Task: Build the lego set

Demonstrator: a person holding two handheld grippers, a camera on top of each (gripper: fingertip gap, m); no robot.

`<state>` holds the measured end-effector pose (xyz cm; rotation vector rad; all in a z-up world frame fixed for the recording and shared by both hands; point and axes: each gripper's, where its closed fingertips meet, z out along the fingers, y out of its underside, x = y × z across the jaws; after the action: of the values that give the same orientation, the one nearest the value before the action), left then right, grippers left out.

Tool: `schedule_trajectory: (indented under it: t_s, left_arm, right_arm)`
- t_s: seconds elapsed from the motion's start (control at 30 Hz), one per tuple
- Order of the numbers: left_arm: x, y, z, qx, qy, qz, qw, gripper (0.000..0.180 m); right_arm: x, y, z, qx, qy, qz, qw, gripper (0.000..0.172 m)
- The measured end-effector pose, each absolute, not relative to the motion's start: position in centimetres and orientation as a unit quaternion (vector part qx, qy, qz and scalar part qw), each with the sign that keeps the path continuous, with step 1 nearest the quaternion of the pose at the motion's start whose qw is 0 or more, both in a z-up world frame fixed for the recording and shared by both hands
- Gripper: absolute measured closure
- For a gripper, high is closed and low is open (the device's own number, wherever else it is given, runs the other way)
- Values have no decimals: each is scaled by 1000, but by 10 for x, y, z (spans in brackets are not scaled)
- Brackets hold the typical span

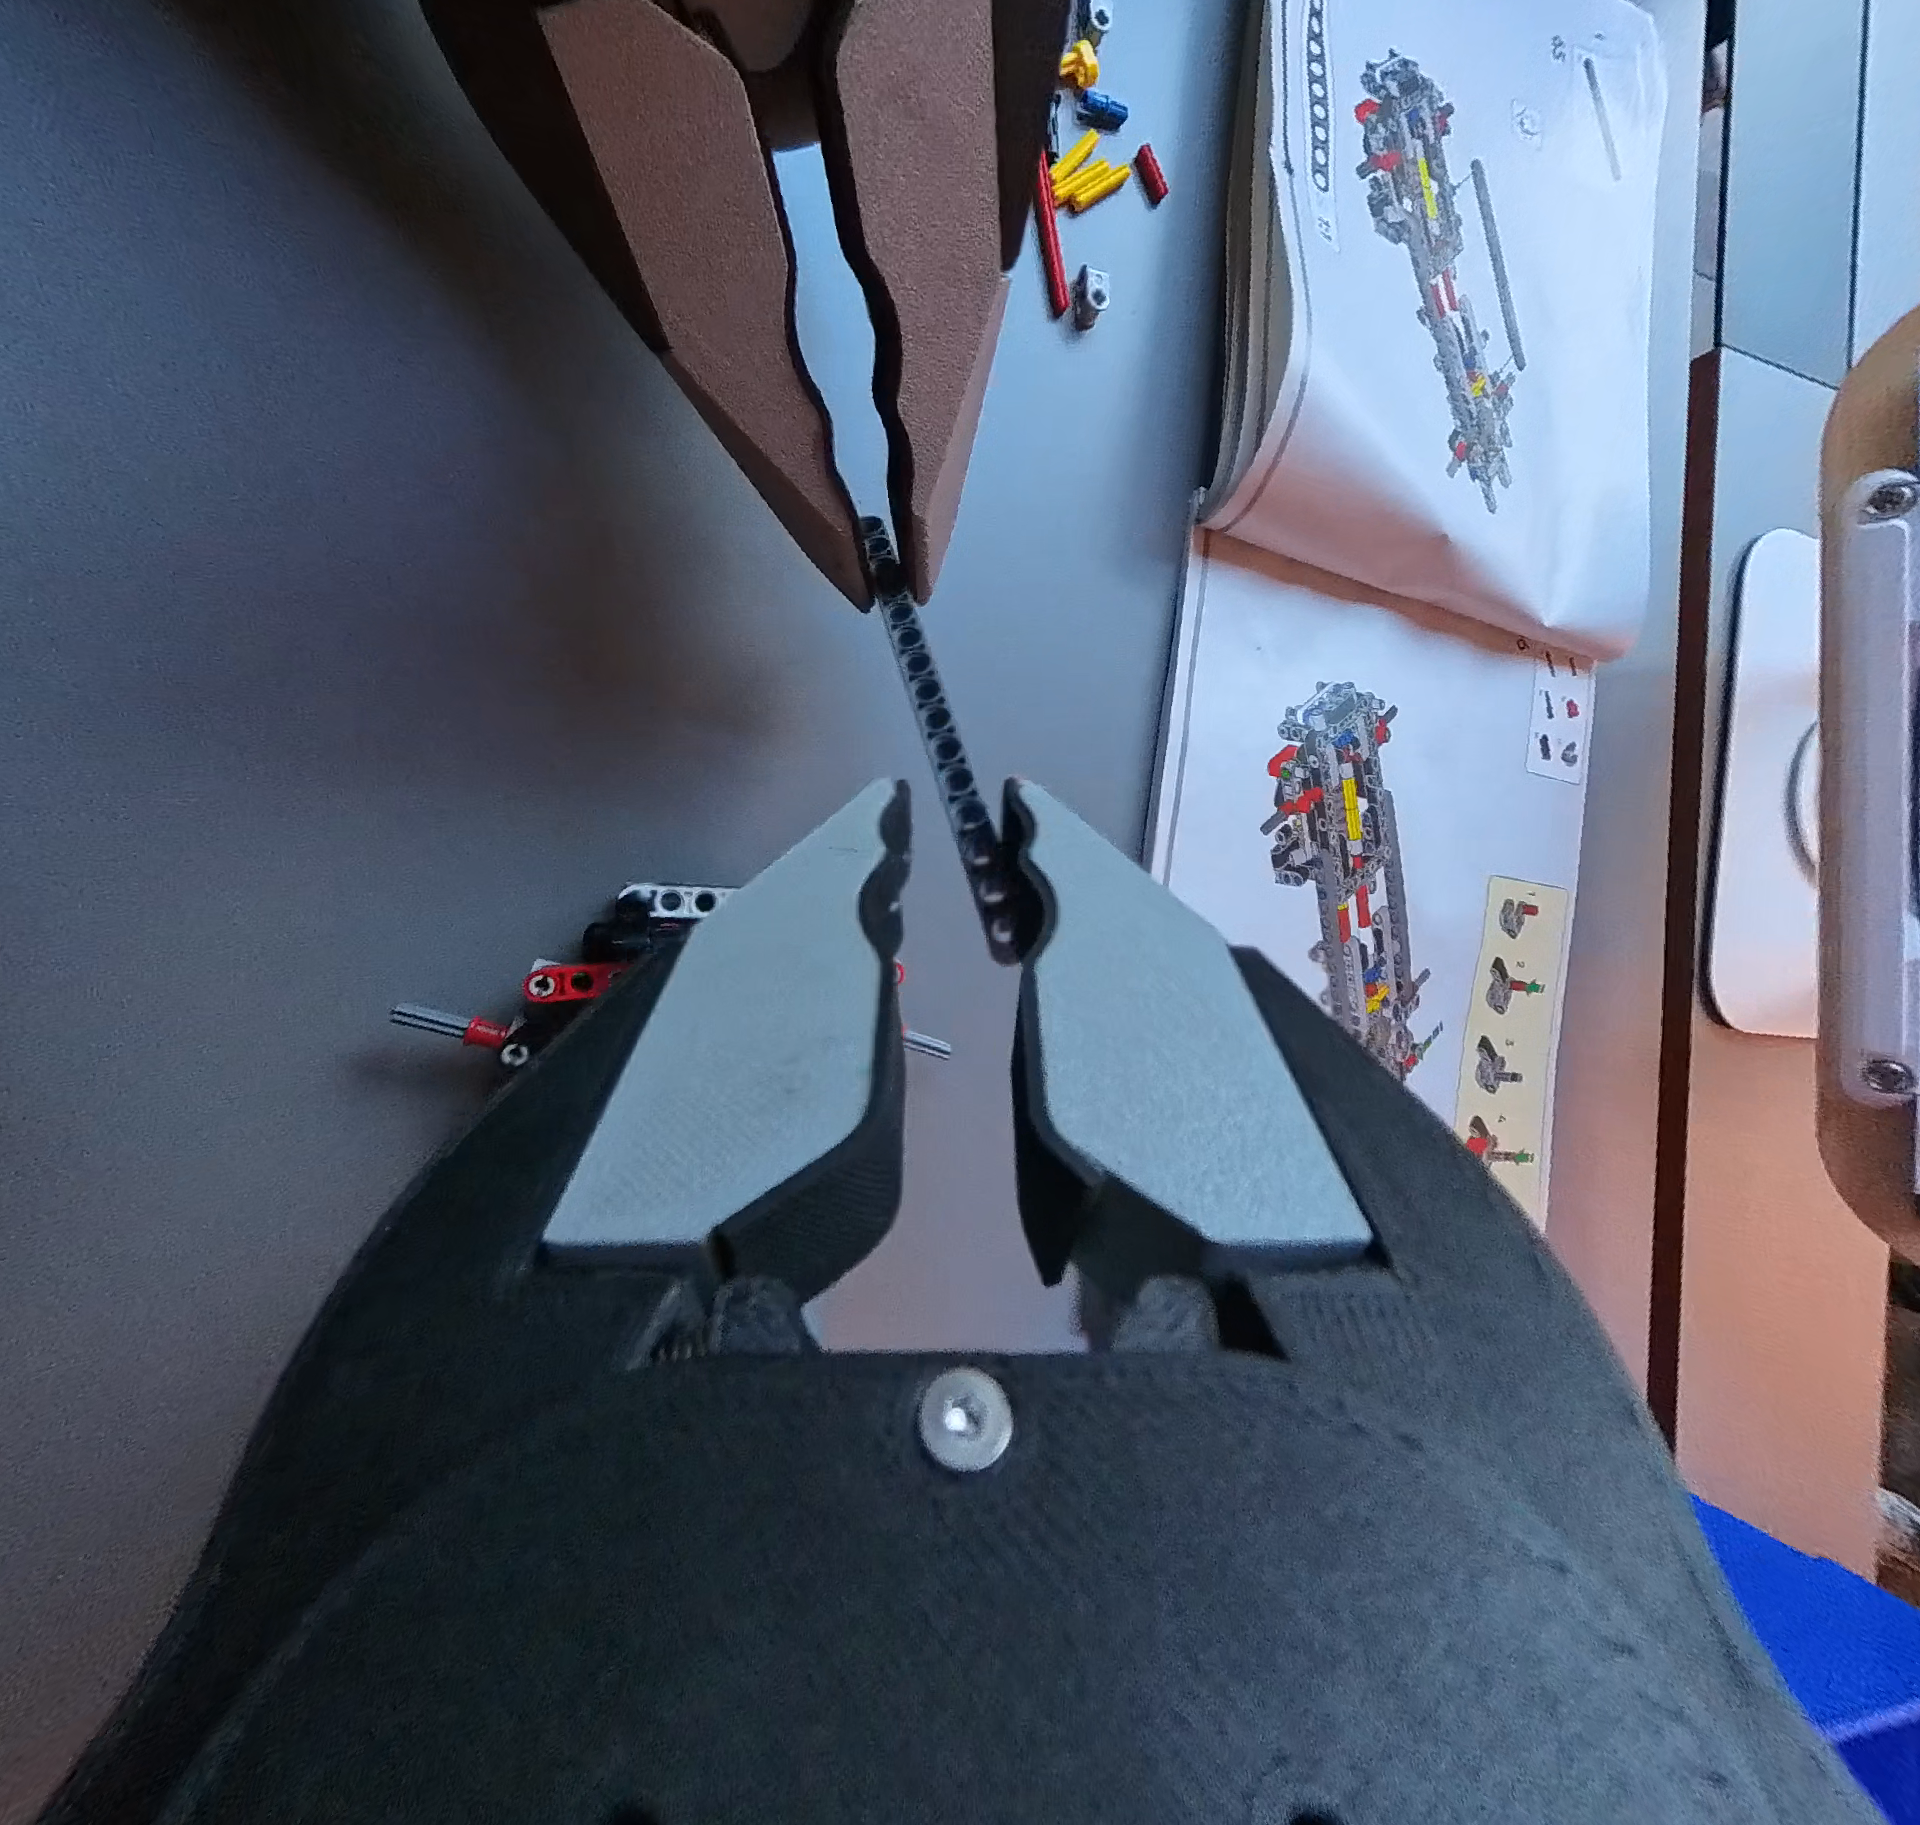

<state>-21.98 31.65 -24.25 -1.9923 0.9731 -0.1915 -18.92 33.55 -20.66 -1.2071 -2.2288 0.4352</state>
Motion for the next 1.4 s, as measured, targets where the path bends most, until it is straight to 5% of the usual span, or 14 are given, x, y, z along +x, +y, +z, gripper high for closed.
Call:
schedule_trajectory:
  t_s: [0.37, 0.57, 1.4]
  left_arm:
    - [-216, 324, -218, -791, 341, -98, 498, 172]
    - [-234, 333, -221, -813, 296, -93, 493, 148]
    - [-203, 306, -286, -835, 386, -159, 359, 142]
  right_arm:
    - [-171, 336, -187, -467, -806, 189, 311, 167]
    - [-145, 371, -169, -528, -751, 158, 364, 167]
    - [19, 425, -181, -670, -538, 280, 428, 168]
